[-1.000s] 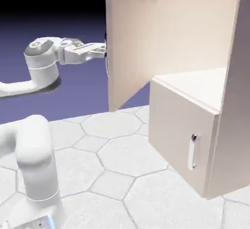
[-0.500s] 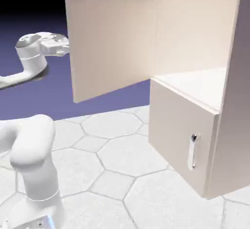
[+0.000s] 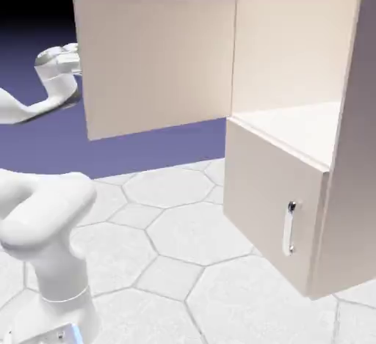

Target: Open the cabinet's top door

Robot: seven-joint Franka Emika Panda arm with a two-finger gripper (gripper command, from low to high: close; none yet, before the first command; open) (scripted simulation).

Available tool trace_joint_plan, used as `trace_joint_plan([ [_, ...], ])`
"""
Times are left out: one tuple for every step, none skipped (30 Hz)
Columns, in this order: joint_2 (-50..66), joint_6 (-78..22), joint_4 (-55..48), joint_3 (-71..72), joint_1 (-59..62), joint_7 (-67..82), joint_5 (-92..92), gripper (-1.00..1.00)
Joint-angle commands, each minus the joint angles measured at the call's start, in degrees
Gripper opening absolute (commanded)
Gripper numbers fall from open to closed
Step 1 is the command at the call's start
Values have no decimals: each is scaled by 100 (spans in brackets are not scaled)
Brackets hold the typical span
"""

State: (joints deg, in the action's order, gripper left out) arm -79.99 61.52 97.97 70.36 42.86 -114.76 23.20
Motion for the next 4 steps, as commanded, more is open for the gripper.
trace_joint_plan([
  [-3, -151, -211, 30, 151, 50, 0, -100],
  [-7, -294, -418, 60, 301, 100, 0, -100],
  [-11, -435, -626, 89, 451, 151, 1, -100],
  [-12, -479, -690, 97, 497, 167, 2, -100],
])
